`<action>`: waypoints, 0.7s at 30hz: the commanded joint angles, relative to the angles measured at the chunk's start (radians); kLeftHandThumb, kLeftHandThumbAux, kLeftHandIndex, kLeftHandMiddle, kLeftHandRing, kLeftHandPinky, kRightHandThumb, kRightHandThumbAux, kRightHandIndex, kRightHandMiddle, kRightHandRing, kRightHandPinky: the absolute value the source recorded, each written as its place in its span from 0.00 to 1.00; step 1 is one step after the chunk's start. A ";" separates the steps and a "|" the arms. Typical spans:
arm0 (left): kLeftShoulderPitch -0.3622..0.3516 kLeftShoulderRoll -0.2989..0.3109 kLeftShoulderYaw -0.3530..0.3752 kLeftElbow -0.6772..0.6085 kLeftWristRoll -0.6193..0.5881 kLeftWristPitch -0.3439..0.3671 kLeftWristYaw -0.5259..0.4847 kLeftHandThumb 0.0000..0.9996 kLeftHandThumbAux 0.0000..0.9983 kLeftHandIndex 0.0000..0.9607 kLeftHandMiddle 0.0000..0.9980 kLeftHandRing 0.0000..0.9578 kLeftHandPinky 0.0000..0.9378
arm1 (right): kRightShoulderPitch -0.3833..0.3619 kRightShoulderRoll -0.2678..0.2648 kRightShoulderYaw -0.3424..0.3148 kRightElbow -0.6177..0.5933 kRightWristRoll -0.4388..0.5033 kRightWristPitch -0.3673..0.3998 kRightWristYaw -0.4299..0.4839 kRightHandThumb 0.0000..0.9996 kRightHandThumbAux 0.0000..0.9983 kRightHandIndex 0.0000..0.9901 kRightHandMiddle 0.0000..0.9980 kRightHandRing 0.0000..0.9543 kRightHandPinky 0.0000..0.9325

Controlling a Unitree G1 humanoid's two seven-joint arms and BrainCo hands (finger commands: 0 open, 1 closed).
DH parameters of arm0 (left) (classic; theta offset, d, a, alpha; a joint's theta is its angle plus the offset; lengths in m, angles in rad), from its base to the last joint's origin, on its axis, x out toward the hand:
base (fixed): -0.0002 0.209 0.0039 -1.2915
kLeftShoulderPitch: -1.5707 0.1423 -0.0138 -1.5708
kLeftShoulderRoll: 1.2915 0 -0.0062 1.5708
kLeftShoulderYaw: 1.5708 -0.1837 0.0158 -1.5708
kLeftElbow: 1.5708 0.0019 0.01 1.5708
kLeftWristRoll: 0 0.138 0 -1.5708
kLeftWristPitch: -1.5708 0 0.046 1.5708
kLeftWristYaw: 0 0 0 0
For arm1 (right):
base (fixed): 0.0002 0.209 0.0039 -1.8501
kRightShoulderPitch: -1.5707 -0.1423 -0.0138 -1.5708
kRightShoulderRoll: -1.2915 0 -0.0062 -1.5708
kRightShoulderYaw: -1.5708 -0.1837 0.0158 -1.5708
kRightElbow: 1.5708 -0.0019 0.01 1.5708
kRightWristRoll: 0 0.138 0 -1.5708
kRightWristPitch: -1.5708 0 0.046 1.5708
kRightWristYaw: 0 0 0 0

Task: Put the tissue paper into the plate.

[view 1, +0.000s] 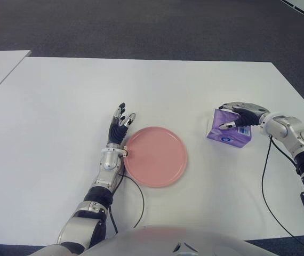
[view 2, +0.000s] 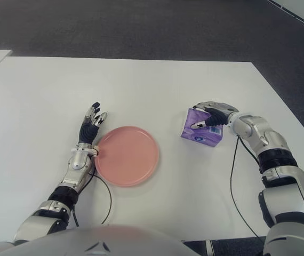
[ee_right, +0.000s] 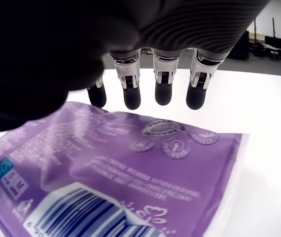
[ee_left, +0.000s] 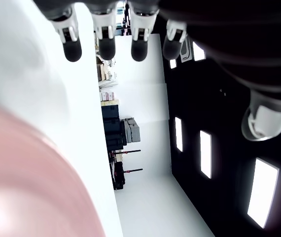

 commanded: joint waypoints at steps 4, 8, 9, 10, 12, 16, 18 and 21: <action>0.031 0.008 0.003 0.016 0.000 0.019 -0.013 0.00 0.43 0.00 0.00 0.00 0.00 | 0.057 -0.010 -0.028 -0.046 0.030 -0.042 -0.035 0.14 0.27 0.00 0.00 0.00 0.00; 0.029 0.011 0.002 0.021 -0.002 0.013 -0.021 0.00 0.44 0.00 0.00 0.00 0.00 | 0.088 -0.020 -0.049 -0.094 0.041 -0.063 -0.049 0.14 0.28 0.00 0.00 0.00 0.00; 0.029 0.011 0.002 0.021 -0.003 0.015 -0.022 0.00 0.44 0.00 0.00 0.00 0.00 | 0.093 -0.022 -0.052 -0.102 0.042 -0.066 -0.050 0.14 0.28 0.00 0.00 0.00 0.00; 0.029 0.012 0.002 0.021 -0.003 0.016 -0.023 0.00 0.44 0.00 0.00 0.00 0.00 | 0.098 -0.023 -0.055 -0.108 0.043 -0.067 -0.050 0.14 0.28 0.00 0.00 0.00 0.00; 0.030 0.012 0.002 0.020 -0.003 0.019 -0.025 0.00 0.43 0.00 0.00 0.00 0.00 | 0.111 -0.027 -0.062 -0.127 0.048 -0.070 -0.048 0.14 0.29 0.00 0.00 0.00 0.00; 0.032 0.012 0.002 0.014 -0.003 0.025 -0.027 0.00 0.43 0.00 0.00 0.00 0.00 | 0.181 -0.054 -0.100 -0.225 0.076 -0.072 -0.034 0.15 0.31 0.00 0.00 0.00 0.00; 0.034 0.012 0.002 0.010 -0.003 0.030 -0.026 0.00 0.43 0.00 0.00 0.00 0.00 | 0.228 -0.071 -0.125 -0.288 0.093 -0.066 -0.026 0.14 0.32 0.00 0.00 0.00 0.00; 0.036 0.010 0.002 0.004 -0.004 0.037 -0.026 0.00 0.44 0.00 0.00 0.00 0.00 | 0.295 -0.092 -0.163 -0.382 0.117 -0.049 -0.007 0.14 0.33 0.00 0.00 0.00 0.00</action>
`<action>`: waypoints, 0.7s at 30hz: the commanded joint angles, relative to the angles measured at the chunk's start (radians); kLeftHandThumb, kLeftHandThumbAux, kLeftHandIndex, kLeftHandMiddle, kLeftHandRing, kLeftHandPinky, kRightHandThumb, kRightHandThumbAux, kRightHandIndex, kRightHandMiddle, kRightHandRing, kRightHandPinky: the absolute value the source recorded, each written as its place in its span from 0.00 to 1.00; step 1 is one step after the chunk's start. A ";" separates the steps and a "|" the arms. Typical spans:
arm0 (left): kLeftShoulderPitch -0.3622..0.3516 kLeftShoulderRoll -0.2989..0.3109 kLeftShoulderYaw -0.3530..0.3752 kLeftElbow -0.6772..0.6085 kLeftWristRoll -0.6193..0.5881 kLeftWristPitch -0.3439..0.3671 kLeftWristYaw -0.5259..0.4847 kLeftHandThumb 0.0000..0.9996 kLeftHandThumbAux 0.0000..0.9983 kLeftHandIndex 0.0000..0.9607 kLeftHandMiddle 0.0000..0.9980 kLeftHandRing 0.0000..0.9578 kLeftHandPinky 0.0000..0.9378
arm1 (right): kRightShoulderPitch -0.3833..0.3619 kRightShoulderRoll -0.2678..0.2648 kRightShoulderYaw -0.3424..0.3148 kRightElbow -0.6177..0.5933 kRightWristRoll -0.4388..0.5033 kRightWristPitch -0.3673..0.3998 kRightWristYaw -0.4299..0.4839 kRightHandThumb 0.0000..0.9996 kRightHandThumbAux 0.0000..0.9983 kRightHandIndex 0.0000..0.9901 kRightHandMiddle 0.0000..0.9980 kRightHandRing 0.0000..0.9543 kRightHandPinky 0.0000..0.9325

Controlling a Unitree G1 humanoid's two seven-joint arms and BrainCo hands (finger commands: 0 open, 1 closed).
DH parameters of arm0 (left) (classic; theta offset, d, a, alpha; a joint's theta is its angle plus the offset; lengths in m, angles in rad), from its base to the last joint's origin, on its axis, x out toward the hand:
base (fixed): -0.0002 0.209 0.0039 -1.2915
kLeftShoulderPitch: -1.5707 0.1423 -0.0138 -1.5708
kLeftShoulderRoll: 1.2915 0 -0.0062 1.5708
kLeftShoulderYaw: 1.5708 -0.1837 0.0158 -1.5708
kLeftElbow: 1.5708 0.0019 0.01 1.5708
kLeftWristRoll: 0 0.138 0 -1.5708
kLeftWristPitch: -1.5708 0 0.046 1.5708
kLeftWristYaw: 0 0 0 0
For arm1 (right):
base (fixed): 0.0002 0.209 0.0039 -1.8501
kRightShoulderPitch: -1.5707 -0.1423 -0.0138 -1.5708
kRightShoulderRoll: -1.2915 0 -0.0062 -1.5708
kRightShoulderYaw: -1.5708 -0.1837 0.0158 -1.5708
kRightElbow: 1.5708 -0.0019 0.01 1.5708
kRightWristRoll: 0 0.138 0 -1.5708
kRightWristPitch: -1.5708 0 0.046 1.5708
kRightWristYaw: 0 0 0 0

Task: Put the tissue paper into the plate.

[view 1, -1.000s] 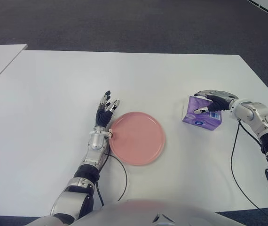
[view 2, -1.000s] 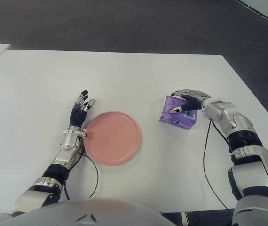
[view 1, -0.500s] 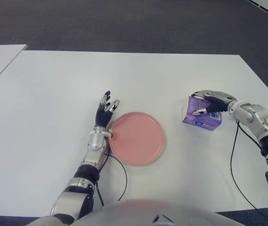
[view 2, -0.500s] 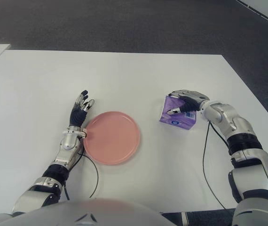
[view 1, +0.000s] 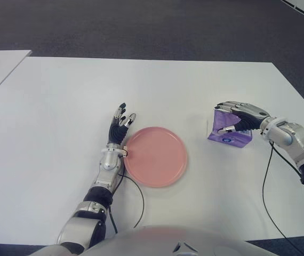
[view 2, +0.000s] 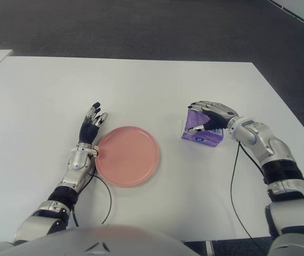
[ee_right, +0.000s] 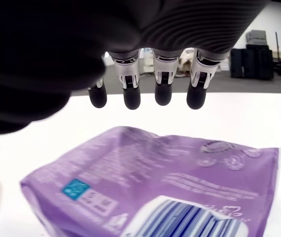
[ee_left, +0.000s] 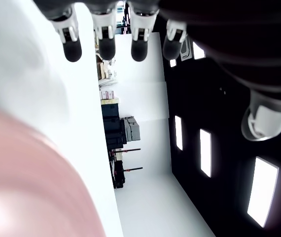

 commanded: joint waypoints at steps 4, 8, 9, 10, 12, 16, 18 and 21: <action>0.035 0.007 0.005 0.007 -0.002 0.036 -0.010 0.00 0.44 0.00 0.00 0.00 0.00 | 0.124 -0.038 -0.066 -0.170 0.041 0.030 0.049 0.13 0.34 0.00 0.00 0.00 0.00; 0.037 0.006 0.004 0.002 0.000 0.038 -0.006 0.00 0.43 0.00 0.00 0.00 0.00 | 0.151 -0.039 -0.081 -0.211 0.025 0.038 0.056 0.12 0.35 0.00 0.00 0.00 0.00; 0.038 0.006 0.004 0.001 0.001 0.039 -0.006 0.00 0.43 0.00 0.00 0.00 0.00 | 0.161 -0.040 -0.083 -0.221 0.018 0.039 0.054 0.12 0.34 0.00 0.00 0.00 0.00; 0.039 0.006 0.004 -0.001 0.000 0.040 -0.007 0.00 0.43 0.00 0.00 0.00 0.00 | 0.170 -0.040 -0.085 -0.229 0.009 0.040 0.051 0.12 0.34 0.00 0.00 0.00 0.00; 0.041 0.007 0.003 -0.004 0.000 0.043 -0.009 0.00 0.43 0.00 0.00 0.00 0.00 | 0.180 -0.041 -0.086 -0.241 -0.002 0.043 0.049 0.12 0.34 0.00 0.00 0.00 0.00; 0.045 0.008 0.002 -0.012 -0.001 0.046 -0.011 0.00 0.43 0.00 0.00 0.00 0.00 | 0.199 -0.046 -0.089 -0.264 -0.018 0.050 0.054 0.11 0.33 0.00 0.00 0.00 0.00; 0.046 0.007 0.002 -0.015 -0.002 0.047 -0.012 0.00 0.43 0.00 0.00 0.00 0.00 | 0.210 -0.050 -0.089 -0.273 -0.027 0.051 0.054 0.11 0.32 0.00 0.00 0.00 0.00; 0.047 0.007 0.003 -0.016 -0.001 0.045 -0.010 0.00 0.43 0.00 0.00 0.00 0.00 | 0.230 -0.064 -0.087 -0.285 -0.040 0.039 0.060 0.10 0.31 0.00 0.00 0.00 0.00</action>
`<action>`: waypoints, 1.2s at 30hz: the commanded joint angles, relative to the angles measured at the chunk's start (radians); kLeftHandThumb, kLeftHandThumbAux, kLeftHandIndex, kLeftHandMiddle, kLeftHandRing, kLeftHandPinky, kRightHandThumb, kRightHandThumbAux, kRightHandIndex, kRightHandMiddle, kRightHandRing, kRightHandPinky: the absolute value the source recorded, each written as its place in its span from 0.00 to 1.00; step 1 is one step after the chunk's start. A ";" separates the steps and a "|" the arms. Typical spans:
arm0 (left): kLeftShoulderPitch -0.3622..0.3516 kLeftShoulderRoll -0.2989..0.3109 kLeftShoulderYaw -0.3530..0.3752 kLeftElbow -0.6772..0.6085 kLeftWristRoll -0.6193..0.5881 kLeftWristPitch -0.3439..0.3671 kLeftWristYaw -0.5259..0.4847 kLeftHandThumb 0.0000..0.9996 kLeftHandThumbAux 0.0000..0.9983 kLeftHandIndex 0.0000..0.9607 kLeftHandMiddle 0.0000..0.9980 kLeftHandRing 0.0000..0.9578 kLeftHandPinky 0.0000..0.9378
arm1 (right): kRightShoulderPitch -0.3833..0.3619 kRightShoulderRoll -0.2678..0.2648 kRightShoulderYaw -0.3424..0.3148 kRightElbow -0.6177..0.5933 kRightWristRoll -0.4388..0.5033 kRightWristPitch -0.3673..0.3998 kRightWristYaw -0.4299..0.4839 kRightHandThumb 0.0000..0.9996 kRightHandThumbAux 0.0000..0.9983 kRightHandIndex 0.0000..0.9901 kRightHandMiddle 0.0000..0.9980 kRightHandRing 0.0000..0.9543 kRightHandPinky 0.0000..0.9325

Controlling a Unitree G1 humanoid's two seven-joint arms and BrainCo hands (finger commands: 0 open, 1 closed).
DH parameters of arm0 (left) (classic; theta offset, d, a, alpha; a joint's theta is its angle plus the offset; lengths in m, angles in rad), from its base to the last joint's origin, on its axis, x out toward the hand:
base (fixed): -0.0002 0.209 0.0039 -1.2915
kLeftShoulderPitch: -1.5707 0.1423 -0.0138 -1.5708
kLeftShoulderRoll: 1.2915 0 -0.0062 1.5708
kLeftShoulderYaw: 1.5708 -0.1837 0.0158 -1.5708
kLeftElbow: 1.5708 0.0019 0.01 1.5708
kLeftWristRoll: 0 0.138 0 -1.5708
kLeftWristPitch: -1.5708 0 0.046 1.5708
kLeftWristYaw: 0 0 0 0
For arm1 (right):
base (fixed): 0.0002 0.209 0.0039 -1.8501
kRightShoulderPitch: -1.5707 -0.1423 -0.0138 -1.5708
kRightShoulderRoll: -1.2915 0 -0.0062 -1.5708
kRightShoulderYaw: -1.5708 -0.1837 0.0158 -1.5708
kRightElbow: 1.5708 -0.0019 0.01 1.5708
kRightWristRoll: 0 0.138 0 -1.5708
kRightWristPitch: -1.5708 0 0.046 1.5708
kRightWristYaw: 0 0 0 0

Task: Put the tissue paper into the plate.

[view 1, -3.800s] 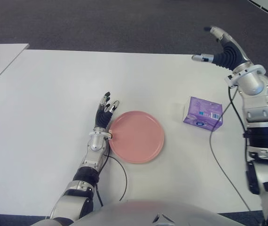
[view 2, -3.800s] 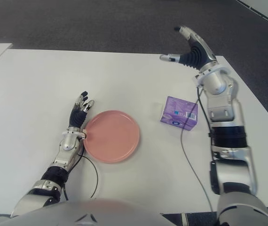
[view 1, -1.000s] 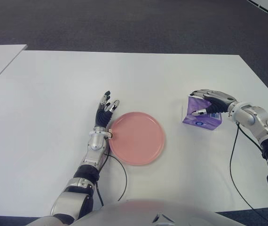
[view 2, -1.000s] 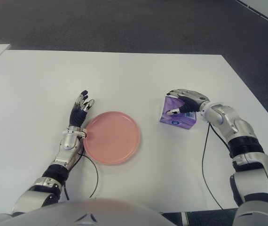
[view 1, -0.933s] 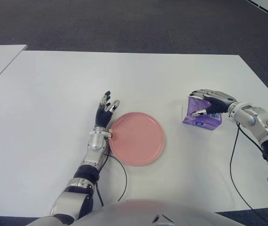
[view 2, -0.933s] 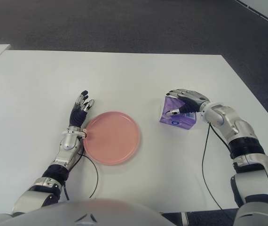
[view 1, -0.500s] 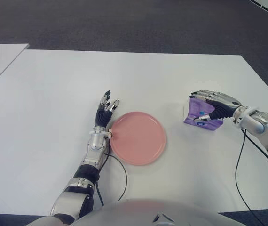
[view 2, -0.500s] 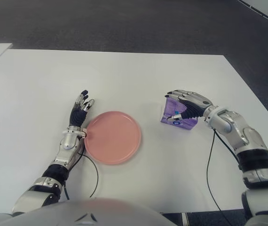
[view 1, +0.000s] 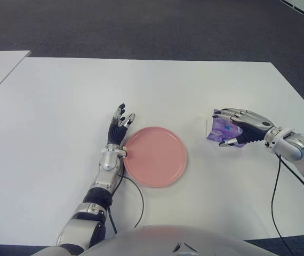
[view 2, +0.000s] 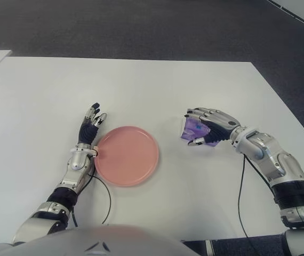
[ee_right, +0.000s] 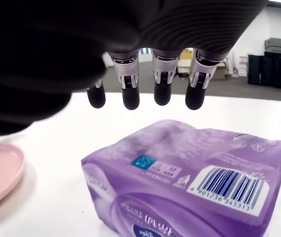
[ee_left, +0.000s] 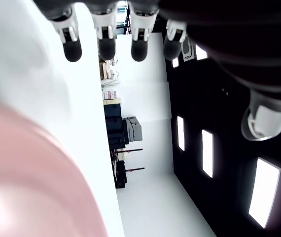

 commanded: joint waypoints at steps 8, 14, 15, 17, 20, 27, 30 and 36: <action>0.031 0.008 0.004 0.013 0.003 0.016 -0.009 0.00 0.43 0.00 0.00 0.00 0.00 | 0.064 -0.054 0.009 -0.058 -0.050 0.004 0.069 0.09 0.27 0.00 0.00 0.00 0.00; 0.031 0.012 0.004 0.017 -0.002 0.004 -0.019 0.00 0.44 0.00 0.00 0.00 0.00 | 0.044 -0.024 0.050 0.006 -0.122 0.024 0.051 0.08 0.27 0.00 0.00 0.00 0.00; 0.031 0.013 0.005 0.018 -0.002 0.002 -0.020 0.00 0.44 0.00 0.00 0.00 0.00 | 0.043 -0.022 0.050 0.007 -0.122 0.028 0.051 0.08 0.27 0.00 0.00 0.00 0.00; 0.031 0.015 0.005 0.018 -0.002 0.002 -0.021 0.00 0.44 0.00 0.00 0.00 0.00 | 0.044 -0.020 0.050 0.006 -0.122 0.033 0.051 0.08 0.27 0.00 0.00 0.00 0.00; 0.032 0.016 0.006 0.015 0.002 0.010 -0.017 0.00 0.43 0.00 0.00 0.00 0.00 | 0.041 -0.011 0.051 0.021 -0.128 0.044 0.036 0.07 0.28 0.00 0.00 0.00 0.00; 0.036 0.021 0.005 0.009 0.003 0.016 -0.022 0.00 0.44 0.00 0.00 0.00 0.00 | 0.040 -0.002 0.048 0.035 -0.158 0.067 -0.016 0.07 0.30 0.00 0.00 0.00 0.00; 0.036 0.024 0.005 0.010 0.001 0.017 -0.026 0.00 0.44 0.00 0.00 0.00 0.00 | 0.044 0.002 0.043 0.029 -0.175 0.087 -0.043 0.08 0.31 0.00 0.00 0.00 0.00; 0.033 0.028 0.006 0.021 -0.005 -0.004 -0.036 0.00 0.44 0.00 0.00 0.00 0.00 | 0.053 0.014 0.030 0.022 -0.207 0.128 -0.118 0.07 0.32 0.00 0.00 0.00 0.00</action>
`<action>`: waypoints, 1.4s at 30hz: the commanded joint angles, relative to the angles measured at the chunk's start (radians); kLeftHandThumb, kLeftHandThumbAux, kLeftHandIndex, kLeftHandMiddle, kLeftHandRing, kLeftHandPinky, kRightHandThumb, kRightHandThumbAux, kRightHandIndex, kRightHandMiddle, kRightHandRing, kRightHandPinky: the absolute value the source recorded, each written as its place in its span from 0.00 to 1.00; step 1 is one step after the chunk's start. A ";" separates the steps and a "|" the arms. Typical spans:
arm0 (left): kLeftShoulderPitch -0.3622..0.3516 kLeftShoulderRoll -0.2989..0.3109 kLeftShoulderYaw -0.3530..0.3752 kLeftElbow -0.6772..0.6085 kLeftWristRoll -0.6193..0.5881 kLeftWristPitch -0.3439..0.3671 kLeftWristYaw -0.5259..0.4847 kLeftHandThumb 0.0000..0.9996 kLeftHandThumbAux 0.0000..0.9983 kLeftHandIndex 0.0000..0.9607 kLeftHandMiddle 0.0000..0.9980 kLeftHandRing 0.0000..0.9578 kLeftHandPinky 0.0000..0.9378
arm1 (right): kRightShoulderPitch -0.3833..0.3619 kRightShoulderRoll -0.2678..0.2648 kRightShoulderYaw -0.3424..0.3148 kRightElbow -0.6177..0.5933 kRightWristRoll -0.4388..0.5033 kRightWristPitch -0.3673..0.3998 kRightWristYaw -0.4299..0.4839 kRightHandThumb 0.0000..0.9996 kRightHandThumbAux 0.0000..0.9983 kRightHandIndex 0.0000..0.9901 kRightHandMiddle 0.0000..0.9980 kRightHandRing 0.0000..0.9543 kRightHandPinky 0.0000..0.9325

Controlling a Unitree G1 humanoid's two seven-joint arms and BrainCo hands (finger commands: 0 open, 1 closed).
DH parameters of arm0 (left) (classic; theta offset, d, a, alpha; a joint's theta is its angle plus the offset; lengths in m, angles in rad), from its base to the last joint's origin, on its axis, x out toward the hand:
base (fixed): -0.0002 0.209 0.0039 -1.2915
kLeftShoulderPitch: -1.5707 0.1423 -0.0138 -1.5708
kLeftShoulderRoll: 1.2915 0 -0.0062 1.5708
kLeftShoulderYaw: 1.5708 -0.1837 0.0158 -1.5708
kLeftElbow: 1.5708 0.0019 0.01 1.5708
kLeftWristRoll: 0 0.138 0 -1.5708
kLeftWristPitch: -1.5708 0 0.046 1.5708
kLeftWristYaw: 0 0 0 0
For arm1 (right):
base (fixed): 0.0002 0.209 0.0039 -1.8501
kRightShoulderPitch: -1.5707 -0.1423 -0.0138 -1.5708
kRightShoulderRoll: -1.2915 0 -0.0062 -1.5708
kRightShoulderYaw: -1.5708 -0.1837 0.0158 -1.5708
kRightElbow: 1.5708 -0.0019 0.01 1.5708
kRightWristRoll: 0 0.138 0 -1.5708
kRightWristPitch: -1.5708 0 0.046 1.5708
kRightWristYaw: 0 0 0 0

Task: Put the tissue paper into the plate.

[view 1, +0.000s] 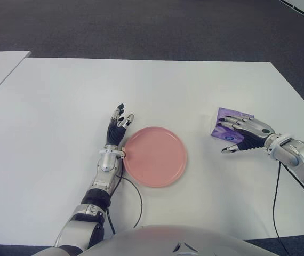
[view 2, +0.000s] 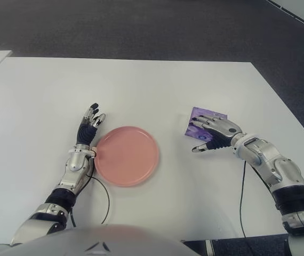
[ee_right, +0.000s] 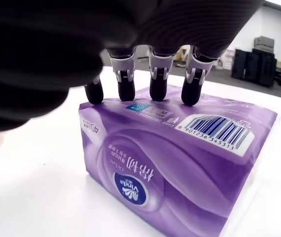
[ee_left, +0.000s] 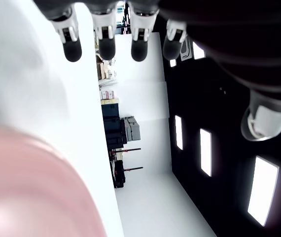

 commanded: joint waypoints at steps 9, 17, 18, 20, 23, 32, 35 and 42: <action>0.018 0.012 0.007 0.046 0.005 -0.018 -0.017 0.00 0.42 0.00 0.00 0.00 0.00 | 0.024 0.025 -0.011 0.021 -0.058 0.063 -0.129 0.07 0.33 0.00 0.00 0.00 0.00; 0.017 0.015 0.006 0.050 0.007 -0.018 -0.022 0.00 0.42 0.00 0.00 0.00 0.00 | 0.034 0.036 -0.031 0.015 -0.054 0.107 -0.187 0.05 0.35 0.00 0.00 0.00 0.00; 0.017 0.015 0.006 0.050 0.008 -0.018 -0.022 0.00 0.42 0.00 0.00 0.00 0.00 | 0.035 0.038 -0.034 0.015 -0.050 0.110 -0.193 0.05 0.35 0.00 0.00 0.00 0.00; 0.017 0.015 0.006 0.051 0.009 -0.020 -0.021 0.00 0.43 0.00 0.00 0.00 0.00 | 0.036 0.041 -0.037 0.016 -0.045 0.113 -0.202 0.06 0.35 0.00 0.00 0.00 0.00; 0.016 0.015 0.005 0.054 0.011 -0.023 -0.018 0.00 0.43 0.00 0.00 0.00 0.00 | 0.038 0.042 -0.042 0.018 -0.038 0.112 -0.215 0.06 0.34 0.00 0.00 0.00 0.00; 0.012 0.013 0.007 0.061 0.009 -0.025 -0.016 0.00 0.43 0.00 0.00 0.00 0.00 | 0.061 0.040 -0.090 -0.001 0.006 0.110 -0.234 0.08 0.32 0.00 0.00 0.00 0.00; 0.012 0.011 0.008 0.060 0.007 -0.024 -0.016 0.00 0.43 0.00 0.00 0.00 0.00 | 0.068 0.039 -0.107 -0.012 0.017 0.108 -0.237 0.09 0.32 0.00 0.00 0.00 0.00; 0.015 0.009 0.006 0.058 0.008 -0.023 -0.016 0.00 0.43 0.00 0.00 0.00 0.00 | 0.081 0.043 -0.136 -0.027 0.045 0.104 -0.238 0.11 0.32 0.00 0.00 0.00 0.00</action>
